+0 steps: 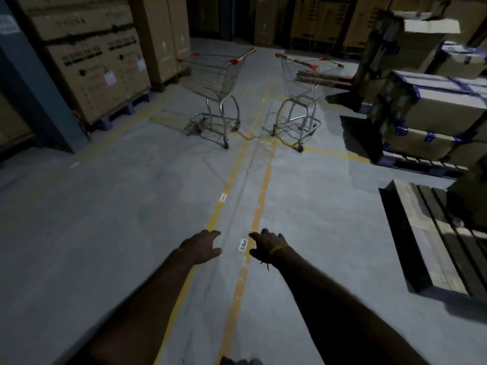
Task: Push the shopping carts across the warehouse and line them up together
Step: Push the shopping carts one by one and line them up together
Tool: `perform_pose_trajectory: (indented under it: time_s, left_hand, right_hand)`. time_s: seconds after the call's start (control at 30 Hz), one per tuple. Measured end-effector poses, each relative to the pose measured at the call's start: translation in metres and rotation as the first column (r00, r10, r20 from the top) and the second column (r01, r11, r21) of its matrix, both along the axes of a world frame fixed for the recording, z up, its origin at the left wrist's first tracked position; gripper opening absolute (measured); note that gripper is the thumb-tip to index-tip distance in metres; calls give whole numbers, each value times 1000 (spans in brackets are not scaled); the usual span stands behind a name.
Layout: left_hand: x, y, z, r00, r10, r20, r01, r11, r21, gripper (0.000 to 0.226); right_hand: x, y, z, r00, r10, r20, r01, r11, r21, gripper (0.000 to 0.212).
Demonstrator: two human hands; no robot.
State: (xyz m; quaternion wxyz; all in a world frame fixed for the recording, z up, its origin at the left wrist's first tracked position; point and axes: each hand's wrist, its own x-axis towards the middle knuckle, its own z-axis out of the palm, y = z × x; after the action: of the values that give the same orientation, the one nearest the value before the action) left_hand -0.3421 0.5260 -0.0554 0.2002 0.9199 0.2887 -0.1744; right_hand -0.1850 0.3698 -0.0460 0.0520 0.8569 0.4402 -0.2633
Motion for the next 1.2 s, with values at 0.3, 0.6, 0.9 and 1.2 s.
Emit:
perform_pose_trajectory:
  time_s: [0.3,0.6,0.9,1.2]
  left_hand:
    - [129,113,-11,1000,-13,-3,12,1000,-26,69]
    - [272,277,-16,996,-88,7,88,996,-23,70]
    - [413,385,-1,980,-201,-5,201,980,-7,71]
    - [578,472,-16,973,-230,-2,230,973,-8,71]
  right_hand:
    - [125,117,-9,999,44,-25,-44,999,-16,63]
    - [255,268,-10,1000,-10,-10,9,1000,-30,66]
    - [369,377,5,996,-87,23,87,996,11,66]
    - [539,457,-17,989,-145,-22,146,989,13,61]
